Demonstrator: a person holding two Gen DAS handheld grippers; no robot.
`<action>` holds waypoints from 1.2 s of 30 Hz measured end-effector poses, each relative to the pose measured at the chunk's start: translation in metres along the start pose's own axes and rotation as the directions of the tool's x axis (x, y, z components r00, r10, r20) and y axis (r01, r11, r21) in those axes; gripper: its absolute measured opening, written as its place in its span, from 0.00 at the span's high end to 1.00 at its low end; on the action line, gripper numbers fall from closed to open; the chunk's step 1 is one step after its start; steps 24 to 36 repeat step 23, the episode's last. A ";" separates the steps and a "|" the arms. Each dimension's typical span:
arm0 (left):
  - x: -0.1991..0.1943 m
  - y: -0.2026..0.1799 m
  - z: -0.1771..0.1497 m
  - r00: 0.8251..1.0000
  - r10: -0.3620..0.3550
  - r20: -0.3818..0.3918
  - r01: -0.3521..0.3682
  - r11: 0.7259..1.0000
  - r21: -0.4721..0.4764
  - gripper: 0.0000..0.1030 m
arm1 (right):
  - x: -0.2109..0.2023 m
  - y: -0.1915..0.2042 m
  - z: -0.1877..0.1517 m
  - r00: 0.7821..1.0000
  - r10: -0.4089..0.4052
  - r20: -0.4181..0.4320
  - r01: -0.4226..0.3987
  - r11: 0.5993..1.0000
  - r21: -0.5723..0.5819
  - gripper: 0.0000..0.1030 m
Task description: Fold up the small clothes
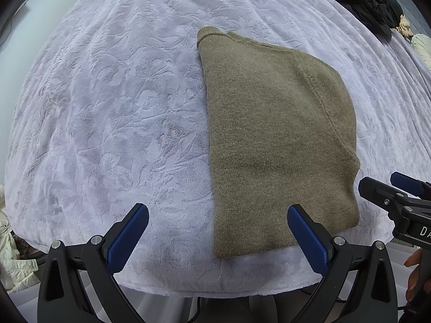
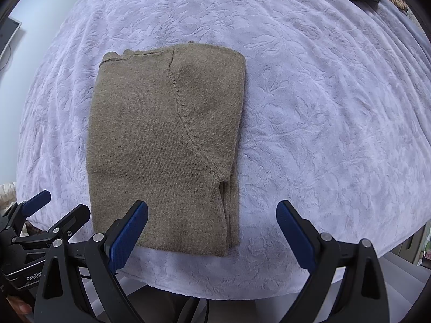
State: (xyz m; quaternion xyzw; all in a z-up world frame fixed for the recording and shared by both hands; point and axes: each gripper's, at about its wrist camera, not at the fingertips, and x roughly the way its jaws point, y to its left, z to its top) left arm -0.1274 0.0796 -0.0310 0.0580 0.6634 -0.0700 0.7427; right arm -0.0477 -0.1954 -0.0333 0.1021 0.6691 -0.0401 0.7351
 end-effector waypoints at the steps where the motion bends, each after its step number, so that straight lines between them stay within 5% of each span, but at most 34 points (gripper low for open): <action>1: 0.001 -0.001 -0.001 1.000 0.002 0.000 -0.002 1.000 -0.001 0.00 | 0.000 0.000 0.000 1.000 0.000 -0.001 0.000 1.000 0.000 0.06; 36: 0.004 0.002 0.002 0.999 0.034 0.002 -0.034 0.999 -0.002 0.00 | 0.003 0.000 -0.001 1.000 -0.001 -0.013 0.001 1.000 -0.008 0.06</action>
